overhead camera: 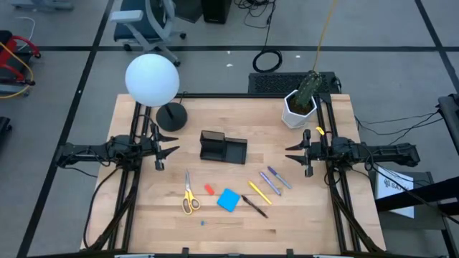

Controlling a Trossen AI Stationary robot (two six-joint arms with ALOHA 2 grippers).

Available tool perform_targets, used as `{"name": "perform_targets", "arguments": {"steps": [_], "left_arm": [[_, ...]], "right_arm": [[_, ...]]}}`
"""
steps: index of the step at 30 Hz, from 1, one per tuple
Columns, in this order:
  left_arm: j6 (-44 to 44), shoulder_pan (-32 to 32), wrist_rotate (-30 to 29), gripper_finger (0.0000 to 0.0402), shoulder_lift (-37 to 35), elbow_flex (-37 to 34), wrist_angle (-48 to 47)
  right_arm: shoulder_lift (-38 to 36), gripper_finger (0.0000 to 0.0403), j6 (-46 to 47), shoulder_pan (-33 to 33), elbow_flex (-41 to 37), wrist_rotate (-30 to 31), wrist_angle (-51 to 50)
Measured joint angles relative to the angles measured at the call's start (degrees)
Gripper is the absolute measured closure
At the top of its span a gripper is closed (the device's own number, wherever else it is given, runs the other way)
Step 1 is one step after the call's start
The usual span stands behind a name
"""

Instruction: Pick and place office supplies into organizer

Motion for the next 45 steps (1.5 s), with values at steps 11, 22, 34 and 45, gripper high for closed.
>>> {"name": "perform_targets", "arguments": {"steps": [11, 22, 34, 45], "left_arm": [[0.00, -0.01, 0.00, 0.0247, 0.02, 0.00, 0.00], [-0.01, 0.00, 0.00, 0.0247, 0.00, 0.00, -0.01], [-0.02, -0.01, 0.00, 0.0247, 0.00, 0.00, -0.01], [6.46, -0.01, -0.02, 0.0247, 0.00, 0.00, 1.06]], "right_arm": [[0.00, 0.0298, 0.00, 0.01, 0.01, 0.00, 0.00], [0.00, 0.0298, -0.01, 0.02, 0.02, -0.01, -0.01], [0.00, 0.0298, 0.00, 0.01, 0.01, -0.01, 0.00], [0.00, 0.0298, -0.01, 0.00, 0.00, -0.01, 0.01]]}}
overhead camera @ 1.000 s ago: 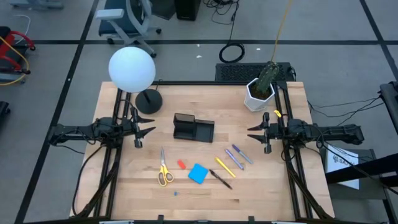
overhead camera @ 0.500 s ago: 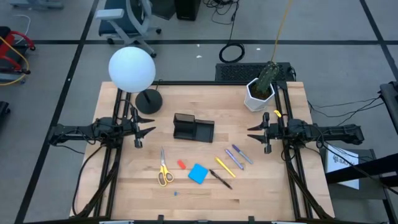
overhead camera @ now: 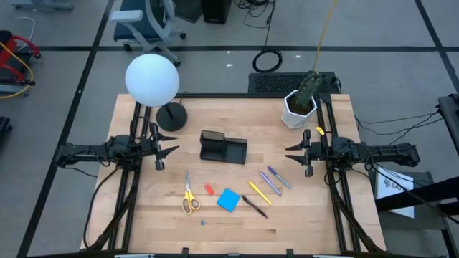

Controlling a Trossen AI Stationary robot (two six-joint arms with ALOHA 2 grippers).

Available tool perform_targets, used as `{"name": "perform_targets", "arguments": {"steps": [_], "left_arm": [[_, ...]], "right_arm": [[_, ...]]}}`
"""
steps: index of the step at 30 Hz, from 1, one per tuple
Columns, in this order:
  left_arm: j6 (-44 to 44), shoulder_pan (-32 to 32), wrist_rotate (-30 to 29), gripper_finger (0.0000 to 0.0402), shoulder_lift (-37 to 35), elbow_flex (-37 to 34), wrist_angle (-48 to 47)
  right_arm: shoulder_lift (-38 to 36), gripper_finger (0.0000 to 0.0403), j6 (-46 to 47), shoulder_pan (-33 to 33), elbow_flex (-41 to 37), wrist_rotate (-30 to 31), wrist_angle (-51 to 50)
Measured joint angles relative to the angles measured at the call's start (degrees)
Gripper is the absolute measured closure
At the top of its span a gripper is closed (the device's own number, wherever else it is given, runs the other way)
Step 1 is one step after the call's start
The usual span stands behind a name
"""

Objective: Pick and place office supplies into organizer
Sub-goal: Put the blue pen into the black desk organizer

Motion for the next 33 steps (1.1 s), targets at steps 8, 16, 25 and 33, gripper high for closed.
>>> {"name": "perform_targets", "arguments": {"steps": [8, 16, 25, 33], "left_arm": [[-2.52, 0.02, 0.00, 0.0247, 0.02, 0.00, -0.07], [-6.78, 0.02, 0.00, 0.0247, 0.02, 0.00, -0.07], [-6.56, 0.02, 0.02, 0.0247, 0.02, 0.00, -0.09], [-6.44, 0.02, 0.01, 0.0247, 0.01, 0.00, -0.09]], "right_arm": [[0.01, 0.0298, 2.15, 0.00, 0.01, 0.02, 2.83], [0.00, 0.0298, 5.41, 0.01, -0.01, 0.02, 3.72], [0.00, 0.0298, 5.40, -0.01, 0.01, 0.02, 3.99], [0.02, 0.0298, 7.69, 0.00, -0.01, -0.04, 12.79]]}}
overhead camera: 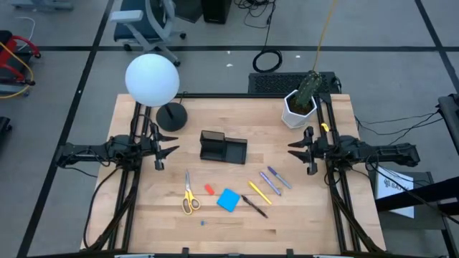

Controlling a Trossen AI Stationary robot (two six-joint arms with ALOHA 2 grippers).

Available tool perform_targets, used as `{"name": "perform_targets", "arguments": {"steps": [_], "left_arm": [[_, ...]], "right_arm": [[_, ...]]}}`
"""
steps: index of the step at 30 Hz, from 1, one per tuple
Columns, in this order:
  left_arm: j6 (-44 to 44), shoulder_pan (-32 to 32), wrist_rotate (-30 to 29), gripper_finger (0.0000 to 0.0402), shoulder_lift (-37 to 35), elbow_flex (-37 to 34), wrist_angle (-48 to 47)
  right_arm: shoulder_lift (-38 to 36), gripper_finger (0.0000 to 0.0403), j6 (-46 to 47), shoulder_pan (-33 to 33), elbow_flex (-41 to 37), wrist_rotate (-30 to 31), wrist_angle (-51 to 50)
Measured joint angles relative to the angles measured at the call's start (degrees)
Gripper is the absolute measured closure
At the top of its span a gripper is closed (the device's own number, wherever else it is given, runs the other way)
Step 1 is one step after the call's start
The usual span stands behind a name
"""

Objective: Pick and place office supplies into organizer
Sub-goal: Put the blue pen into the black desk organizer

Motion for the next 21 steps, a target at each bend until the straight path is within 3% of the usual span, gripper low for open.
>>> {"name": "perform_targets", "arguments": {"steps": [14, 21], "left_arm": [[0.04, 0.00, -0.01, 0.0247, 0.01, 0.00, -0.04], [0.05, 0.00, -0.01, 0.0247, 0.01, 0.00, -0.04]], "right_arm": [[-0.01, 0.0298, -7.21, 0.02, 0.00, 0.02, 1.27], [0.11, 0.0298, -2.94, 0.04, 0.00, 0.04, 0.83]]}}
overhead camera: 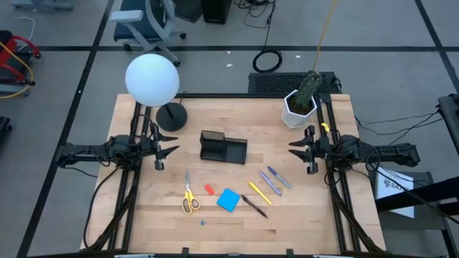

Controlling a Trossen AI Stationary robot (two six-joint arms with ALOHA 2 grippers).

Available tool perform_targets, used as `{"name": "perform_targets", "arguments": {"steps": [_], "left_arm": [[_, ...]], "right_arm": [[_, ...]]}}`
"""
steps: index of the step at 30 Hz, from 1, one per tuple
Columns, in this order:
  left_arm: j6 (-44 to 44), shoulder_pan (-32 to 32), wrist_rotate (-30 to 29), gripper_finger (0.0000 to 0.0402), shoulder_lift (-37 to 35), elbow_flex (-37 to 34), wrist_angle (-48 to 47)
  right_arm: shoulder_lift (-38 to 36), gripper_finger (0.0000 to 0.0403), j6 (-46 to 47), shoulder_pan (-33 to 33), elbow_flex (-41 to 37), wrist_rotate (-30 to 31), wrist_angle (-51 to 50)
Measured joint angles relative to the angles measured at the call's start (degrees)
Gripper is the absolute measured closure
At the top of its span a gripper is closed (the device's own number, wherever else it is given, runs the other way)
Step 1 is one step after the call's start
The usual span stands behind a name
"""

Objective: Pick and place office supplies into organizer
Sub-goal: Put the blue pen into the black desk organizer

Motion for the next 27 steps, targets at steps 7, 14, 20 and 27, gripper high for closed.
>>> {"name": "perform_targets", "arguments": {"steps": [7, 14, 20, 27], "left_arm": [[0.07, -0.02, 0.01, 0.0247, 0.00, 0.00, -0.02], [0.07, 0.00, 0.01, 0.0247, 0.00, 0.00, -0.02], [0.06, 0.00, 0.02, 0.0247, 0.00, 0.00, -0.02], [0.02, 0.00, 0.02, 0.0247, 0.00, 0.00, -0.02]], "right_arm": [[0.00, 0.0298, 3.18, 0.00, 0.00, 0.00, -1.31], [0.89, 0.0298, 2.30, 0.04, 0.54, 1.88, -2.06], [6.77, 0.0298, 5.45, 0.02, 8.34, 10.79, -12.72], [19.15, 0.0298, 12.31, 0.61, 22.67, 10.58, -26.88]]}}
